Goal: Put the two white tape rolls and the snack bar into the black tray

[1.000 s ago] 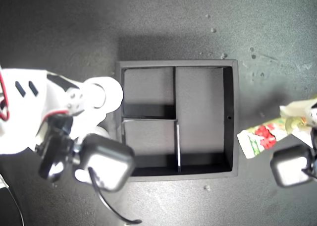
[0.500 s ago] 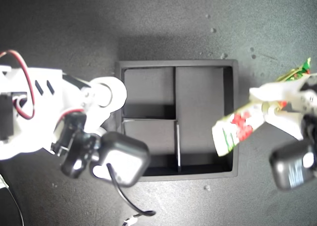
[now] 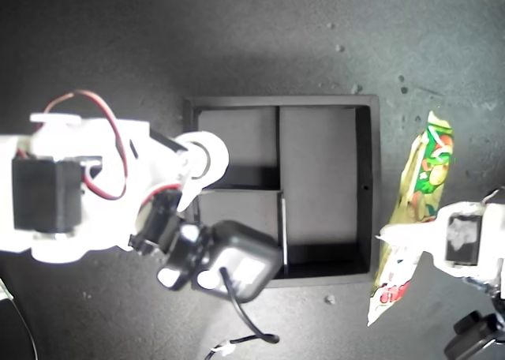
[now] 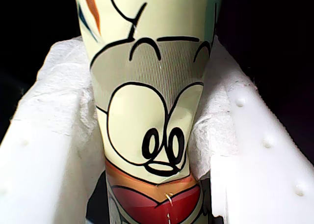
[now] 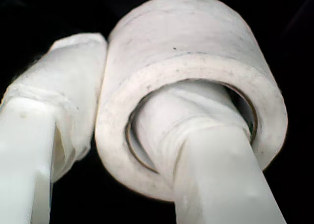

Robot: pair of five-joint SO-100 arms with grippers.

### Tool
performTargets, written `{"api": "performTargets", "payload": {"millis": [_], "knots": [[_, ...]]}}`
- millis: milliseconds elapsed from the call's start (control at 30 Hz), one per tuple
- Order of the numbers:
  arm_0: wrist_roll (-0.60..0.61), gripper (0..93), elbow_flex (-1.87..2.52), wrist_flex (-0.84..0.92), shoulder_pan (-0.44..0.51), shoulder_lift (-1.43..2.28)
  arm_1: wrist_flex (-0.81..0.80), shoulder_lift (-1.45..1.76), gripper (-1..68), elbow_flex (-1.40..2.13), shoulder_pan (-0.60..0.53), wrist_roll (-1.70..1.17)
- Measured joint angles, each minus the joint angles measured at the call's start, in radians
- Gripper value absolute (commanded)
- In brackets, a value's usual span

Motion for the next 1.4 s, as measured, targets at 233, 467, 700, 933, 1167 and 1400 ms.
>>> {"api": "performTargets", "payload": {"millis": [233,467,700,933,1167,1400], "knots": [[-0.049,0.0,-0.117,0.026,0.077,-0.114,0.0,-0.193,-0.2,-0.213,-0.012,-0.034],[-0.144,0.0,-0.155,0.031,0.146,-0.187,0.026,-0.339,-0.2,-0.371,-0.011,-0.037],[-0.161,0.0,-0.302,0.046,0.201,-0.314,0.026,-0.374,-0.2,-0.411,-0.011,-0.037],[-0.186,0.0,-0.683,0.267,0.216,-0.574,0.026,-0.374,-0.2,-0.411,-0.011,-0.037],[-0.233,0.0,-1.192,0.459,0.242,-0.828,0.026,-0.38,-0.2,-0.411,-0.014,-0.025],[-0.275,0.0,-1.115,0.462,0.244,-0.831,0.026,-0.382,-0.2,-0.411,-0.031,-0.025]]}}
